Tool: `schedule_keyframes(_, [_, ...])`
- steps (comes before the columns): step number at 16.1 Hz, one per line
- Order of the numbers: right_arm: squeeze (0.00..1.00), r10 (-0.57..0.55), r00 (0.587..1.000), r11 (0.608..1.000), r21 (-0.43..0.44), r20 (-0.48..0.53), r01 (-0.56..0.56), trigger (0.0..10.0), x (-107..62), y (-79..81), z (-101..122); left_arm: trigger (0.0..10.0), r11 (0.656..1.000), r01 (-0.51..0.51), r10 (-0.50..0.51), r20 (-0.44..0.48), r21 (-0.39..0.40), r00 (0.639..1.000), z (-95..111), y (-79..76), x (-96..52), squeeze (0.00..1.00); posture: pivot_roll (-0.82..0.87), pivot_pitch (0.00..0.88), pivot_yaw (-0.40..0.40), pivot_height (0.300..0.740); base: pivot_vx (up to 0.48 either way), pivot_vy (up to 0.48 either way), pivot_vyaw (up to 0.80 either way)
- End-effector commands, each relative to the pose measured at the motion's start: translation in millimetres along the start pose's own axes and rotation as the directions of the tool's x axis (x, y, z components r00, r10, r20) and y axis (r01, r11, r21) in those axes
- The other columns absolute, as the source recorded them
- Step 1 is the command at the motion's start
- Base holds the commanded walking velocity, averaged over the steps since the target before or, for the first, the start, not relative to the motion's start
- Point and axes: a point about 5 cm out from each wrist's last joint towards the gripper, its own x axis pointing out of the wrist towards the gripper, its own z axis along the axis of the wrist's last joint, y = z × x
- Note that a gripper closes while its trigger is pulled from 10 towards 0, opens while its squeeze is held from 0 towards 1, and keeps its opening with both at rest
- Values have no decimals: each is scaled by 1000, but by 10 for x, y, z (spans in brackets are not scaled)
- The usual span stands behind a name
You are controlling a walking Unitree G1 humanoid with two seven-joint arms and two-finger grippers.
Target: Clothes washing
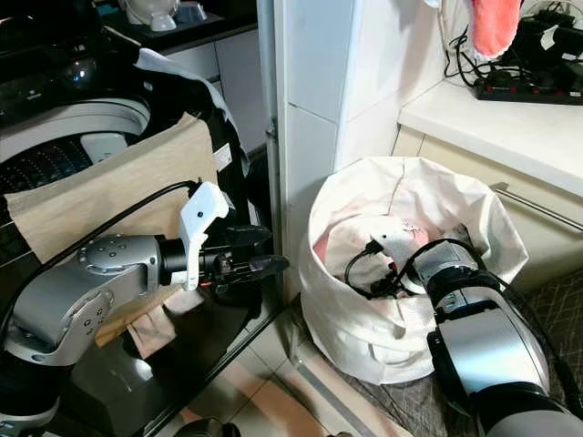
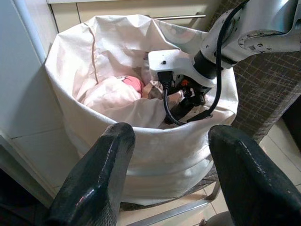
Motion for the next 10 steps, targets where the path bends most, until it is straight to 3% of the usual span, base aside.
schedule_keyframes(1, [0,-6,1000,1000,14,23,5,0,-26,-9,66,10000,1000,2,-2,-6,4,1000,14,-8,-10,0,58,0,36,740,0,0,0])
schedule_keyframes(10, [0,5,998,999,39,61,-7,0,-64,-30,124,10000,1000,-9,9,-3,11,1000,33,20,7,0,56,0,36,740,0,0,0])
